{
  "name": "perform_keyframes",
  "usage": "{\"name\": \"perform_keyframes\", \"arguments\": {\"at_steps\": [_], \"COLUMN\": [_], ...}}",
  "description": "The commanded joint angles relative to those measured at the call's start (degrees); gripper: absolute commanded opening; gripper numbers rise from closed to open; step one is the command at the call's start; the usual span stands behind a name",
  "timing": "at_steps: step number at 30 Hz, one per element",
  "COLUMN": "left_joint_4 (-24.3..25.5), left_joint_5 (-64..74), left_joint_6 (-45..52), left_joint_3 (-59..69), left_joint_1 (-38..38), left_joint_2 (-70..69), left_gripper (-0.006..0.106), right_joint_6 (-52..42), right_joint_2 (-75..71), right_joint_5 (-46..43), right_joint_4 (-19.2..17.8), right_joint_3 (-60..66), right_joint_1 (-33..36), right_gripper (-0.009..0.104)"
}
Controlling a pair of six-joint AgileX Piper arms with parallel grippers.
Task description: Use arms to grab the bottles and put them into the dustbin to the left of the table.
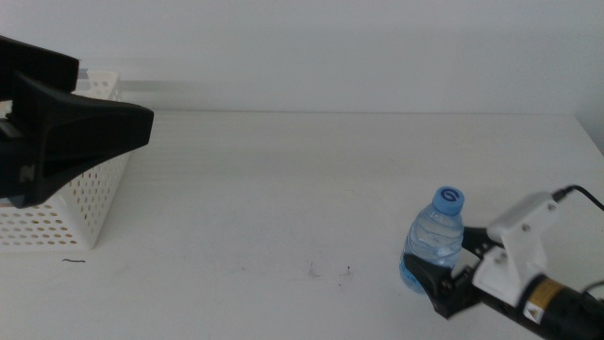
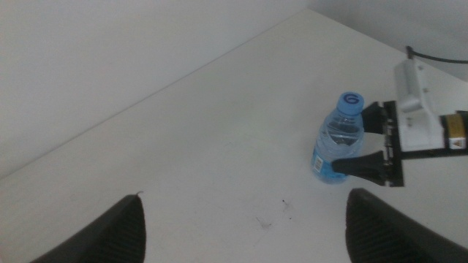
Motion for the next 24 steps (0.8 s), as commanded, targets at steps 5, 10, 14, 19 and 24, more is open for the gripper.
{"name": "perform_keyframes", "arguments": {"at_steps": [5, 10, 14, 19, 24], "left_joint_4": [-0.1, -0.1, -0.1, -0.1, -0.3], "left_joint_5": [-0.2, -0.2, -0.3, -0.9, -2.3], "left_joint_6": [-0.5, -0.5, -0.5, -0.5, -0.5], "left_joint_3": [0.1, 0.1, 0.1, 0.1, 0.1], "left_joint_1": [-0.2, -0.2, -0.2, -0.2, -0.2], "left_joint_2": [-0.1, -0.1, -0.1, -0.1, -0.1], "left_gripper": [0.094, 0.094, 0.094, 0.094, 0.094], "right_joint_6": [2.7, 3.4, 6.7, 10.0, 16.6], "right_joint_2": [5.0, 5.0, 4.6, 7.0, 14.6], "right_joint_5": [-0.2, -0.8, 3.9, 16.4, 19.8], "right_joint_4": [-5.3, -7.5, -7.6, -9.3, -13.7], "right_joint_3": [-6.1, -7.6, -15.2, -30.5, -44.7], "right_joint_1": [0.1, 0.1, 2.4, 7.8, 10.9], "right_gripper": [0.067, -0.001, -0.002, -0.002, -0.002]}}
